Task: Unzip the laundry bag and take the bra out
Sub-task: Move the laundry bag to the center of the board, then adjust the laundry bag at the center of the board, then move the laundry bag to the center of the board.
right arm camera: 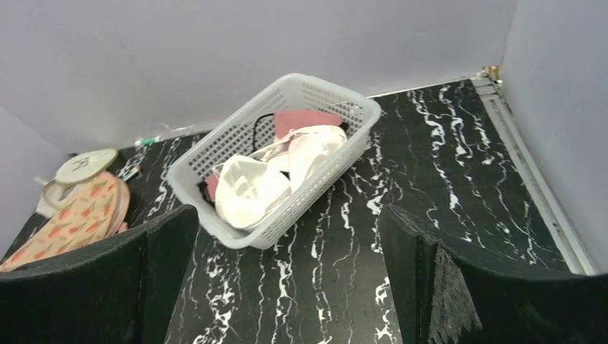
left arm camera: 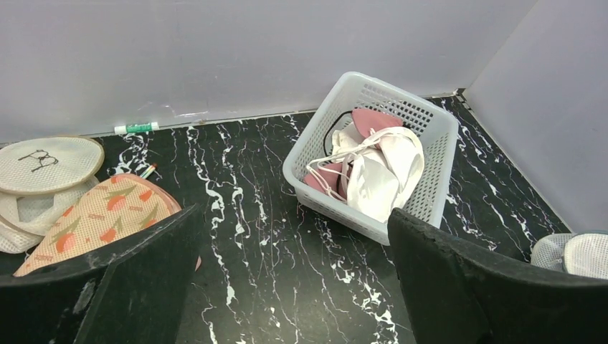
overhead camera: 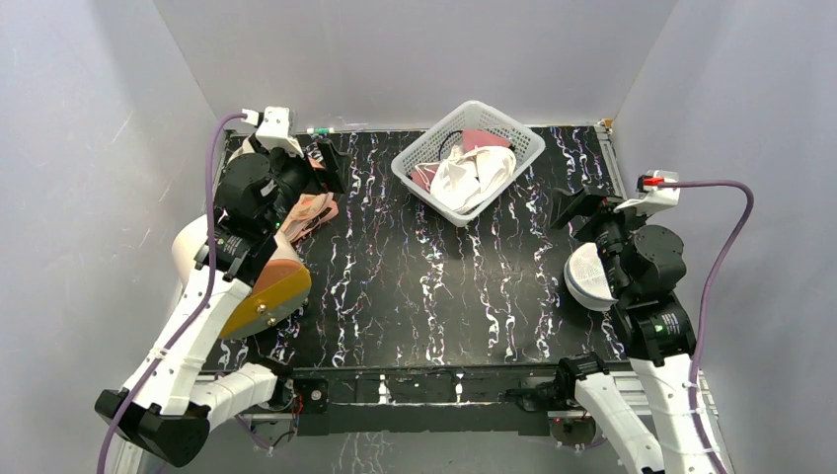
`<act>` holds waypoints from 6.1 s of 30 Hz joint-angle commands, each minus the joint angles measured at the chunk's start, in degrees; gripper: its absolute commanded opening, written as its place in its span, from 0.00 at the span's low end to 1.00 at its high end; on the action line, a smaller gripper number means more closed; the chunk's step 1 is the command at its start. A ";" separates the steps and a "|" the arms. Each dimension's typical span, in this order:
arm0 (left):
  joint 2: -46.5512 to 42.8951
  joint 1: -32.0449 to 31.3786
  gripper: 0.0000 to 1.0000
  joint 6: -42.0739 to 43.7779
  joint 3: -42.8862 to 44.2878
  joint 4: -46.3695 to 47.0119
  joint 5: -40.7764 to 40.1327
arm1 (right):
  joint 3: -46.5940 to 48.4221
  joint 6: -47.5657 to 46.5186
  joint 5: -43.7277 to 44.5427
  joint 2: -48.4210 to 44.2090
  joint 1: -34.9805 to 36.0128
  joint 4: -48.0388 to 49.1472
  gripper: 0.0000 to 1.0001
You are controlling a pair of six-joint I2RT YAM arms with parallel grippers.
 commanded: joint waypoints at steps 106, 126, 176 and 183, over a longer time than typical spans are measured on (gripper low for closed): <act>6.36 -17.65 0.98 2.11 -20.17 19.64 3.92 | -5.32 17.01 10.41 29.13 -9.90 -21.03 0.98; 9.35 -17.66 0.98 2.01 -20.15 19.89 4.46 | -5.59 17.01 10.41 30.99 6.09 -21.03 0.98; 7.81 -17.66 0.98 4.19 -20.07 18.95 4.63 | 3.83 -13.29 -57.78 52.77 13.65 7.09 0.30; 5.02 -17.67 0.98 3.57 -16.45 11.44 7.30 | 17.94 -14.14 -34.50 59.24 13.64 -5.30 0.53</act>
